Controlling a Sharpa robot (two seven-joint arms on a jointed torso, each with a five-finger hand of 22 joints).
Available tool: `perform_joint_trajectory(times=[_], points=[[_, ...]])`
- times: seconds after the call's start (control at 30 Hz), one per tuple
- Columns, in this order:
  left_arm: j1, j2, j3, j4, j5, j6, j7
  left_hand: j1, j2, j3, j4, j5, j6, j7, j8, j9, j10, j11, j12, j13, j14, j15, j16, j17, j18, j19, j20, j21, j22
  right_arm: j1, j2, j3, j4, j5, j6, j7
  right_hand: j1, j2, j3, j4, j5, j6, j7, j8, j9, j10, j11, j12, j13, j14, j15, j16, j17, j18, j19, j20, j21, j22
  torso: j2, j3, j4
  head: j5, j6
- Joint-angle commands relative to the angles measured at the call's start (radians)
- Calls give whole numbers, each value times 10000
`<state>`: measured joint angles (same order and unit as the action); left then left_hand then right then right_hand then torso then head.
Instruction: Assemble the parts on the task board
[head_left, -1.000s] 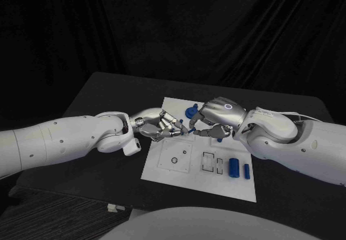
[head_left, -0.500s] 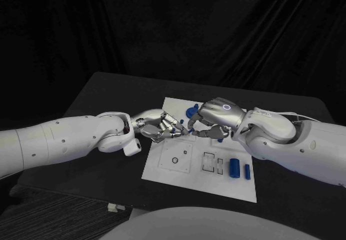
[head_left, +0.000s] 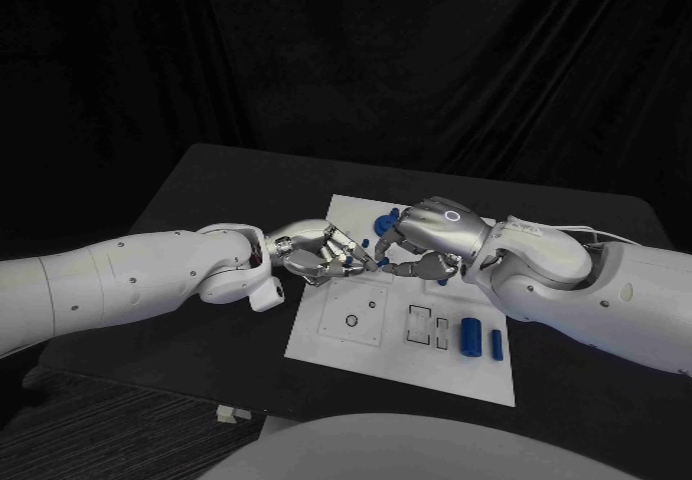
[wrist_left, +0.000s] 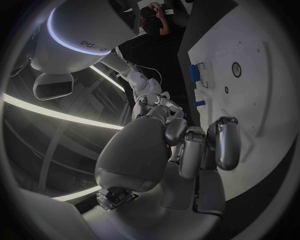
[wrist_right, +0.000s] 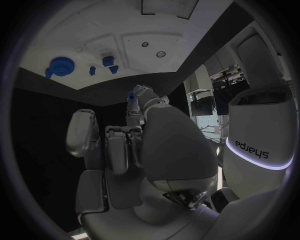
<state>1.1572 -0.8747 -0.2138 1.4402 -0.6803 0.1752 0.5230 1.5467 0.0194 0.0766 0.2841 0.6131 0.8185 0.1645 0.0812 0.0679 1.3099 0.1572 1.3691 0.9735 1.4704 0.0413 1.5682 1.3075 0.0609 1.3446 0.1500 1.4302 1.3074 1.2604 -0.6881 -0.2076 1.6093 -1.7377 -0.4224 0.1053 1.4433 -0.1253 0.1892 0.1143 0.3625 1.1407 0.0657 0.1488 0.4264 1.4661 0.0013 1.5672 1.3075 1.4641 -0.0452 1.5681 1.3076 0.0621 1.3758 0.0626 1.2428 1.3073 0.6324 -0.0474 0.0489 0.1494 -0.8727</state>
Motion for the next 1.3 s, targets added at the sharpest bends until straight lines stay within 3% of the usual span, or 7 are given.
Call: perform_joint_trajectory(times=[0.03, 0.67, 0.97, 1.3], points=[[-28, 32, 8, -16, 16, 147, -36, 19, -18, 53, 2, 62, -15, 77, -68, -2, 2609, -684, 2017, 5973, 1004, 34, 26, 2633, -58, -56, -7, -35, 1405, -23, 10, 6, 52, -10, 65, 31, 108, 30, 59, 4, 48, 10, 73, 18, 16, 1047, 100, 36, 2633, 1067, 72, 27, 2632, 74, 9, 73, -42, 1701, -2, -9, -2, 25, 1], [-68, -41, 8, -85, 16, 156, -107, 32, -12, 102, 2, 65, 3, 87, -81, 5, 2609, -670, 2017, 5973, 1004, 50, 26, 2633, -40, -130, 13, -86, 1374, -23, 29, 6, 67, -10, 493, -58, 141, 42, 81, -14, 55, -4, 97, 7, 32, 1047, 122, 36, 2633, 1067, 95, 27, 2632, 85, -22, 91, -98, 1684, -8, -3, -7, 78, 1], [-70, -342, 8, -7, 16, 27, -96, 35, -31, 144, 3, 66, 93, 97, -59, 23, 2609, -654, 2017, 5973, 1004, 64, 26, 2633, -36, -149, 35, -103, 1374, -68, 90, 6, 8, -10, 1173, -245, 164, 45, 98, -31, 56, -51, 130, -24, 42, 1047, 149, 36, 2633, 1067, 119, 27, 2632, 101, -71, 111, -183, 1659, -13, 0, -3, 145, 1], [-70, -687, 8, 91, 16, -126, -96, 29, -47, 159, 5, 66, 150, 103, -43, 33, 2609, -643, 2017, 5973, 1004, 73, 26, 2633, -35, -150, 47, -106, 1378, -293, 360, 5, -235, -10, 1468, -274, 195, 55, 120, -53, 49, -92, 156, -54, 50, 1047, 173, 36, 2633, 1067, 144, 27, 2632, 122, -132, 134, -290, 1629, -15, -1, 0, 219, 1]])
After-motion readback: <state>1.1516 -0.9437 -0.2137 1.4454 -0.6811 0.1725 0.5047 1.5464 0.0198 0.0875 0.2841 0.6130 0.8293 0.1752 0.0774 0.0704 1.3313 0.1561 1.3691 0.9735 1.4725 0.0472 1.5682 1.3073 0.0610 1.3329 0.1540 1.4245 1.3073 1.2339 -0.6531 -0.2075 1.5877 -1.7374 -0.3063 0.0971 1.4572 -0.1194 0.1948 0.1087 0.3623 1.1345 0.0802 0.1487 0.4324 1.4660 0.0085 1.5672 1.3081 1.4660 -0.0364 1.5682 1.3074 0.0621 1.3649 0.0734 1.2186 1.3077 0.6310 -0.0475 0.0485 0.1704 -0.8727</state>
